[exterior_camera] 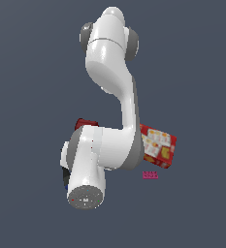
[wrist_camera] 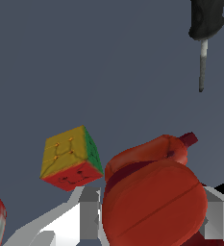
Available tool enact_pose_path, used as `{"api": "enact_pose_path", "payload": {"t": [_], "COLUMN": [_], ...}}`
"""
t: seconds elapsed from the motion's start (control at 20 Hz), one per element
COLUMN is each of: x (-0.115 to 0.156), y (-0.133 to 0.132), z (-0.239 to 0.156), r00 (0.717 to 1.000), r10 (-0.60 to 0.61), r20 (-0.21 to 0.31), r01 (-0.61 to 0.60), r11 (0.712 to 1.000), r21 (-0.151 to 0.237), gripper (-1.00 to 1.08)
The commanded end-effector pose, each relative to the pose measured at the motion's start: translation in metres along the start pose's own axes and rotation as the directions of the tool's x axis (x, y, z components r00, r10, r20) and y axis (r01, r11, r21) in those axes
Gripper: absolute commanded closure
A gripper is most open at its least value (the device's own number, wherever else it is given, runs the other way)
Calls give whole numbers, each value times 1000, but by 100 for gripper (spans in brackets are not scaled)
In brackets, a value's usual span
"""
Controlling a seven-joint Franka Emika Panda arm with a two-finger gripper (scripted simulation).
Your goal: Pick up a designated object from a clutter of objects.
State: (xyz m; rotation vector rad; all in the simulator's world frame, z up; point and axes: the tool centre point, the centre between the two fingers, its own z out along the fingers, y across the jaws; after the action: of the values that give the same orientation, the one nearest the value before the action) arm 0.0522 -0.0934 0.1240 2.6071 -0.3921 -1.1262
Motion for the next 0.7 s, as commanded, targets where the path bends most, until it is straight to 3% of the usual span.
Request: {"api": "enact_pose_path", "payload": {"t": [0.0,0.3,0.65], "x": [-18,-60,-112], "y": [-1,-6,-15], "z": [-21,-64,-111], "r00": [998,980,934], "r10": [51,177,323], "r20": [-32,-95,-153], "r01": [-50,-166,-287], "r11": [998,979,933], "r21": [33,116,219], "gripper": [108,108,108]}}
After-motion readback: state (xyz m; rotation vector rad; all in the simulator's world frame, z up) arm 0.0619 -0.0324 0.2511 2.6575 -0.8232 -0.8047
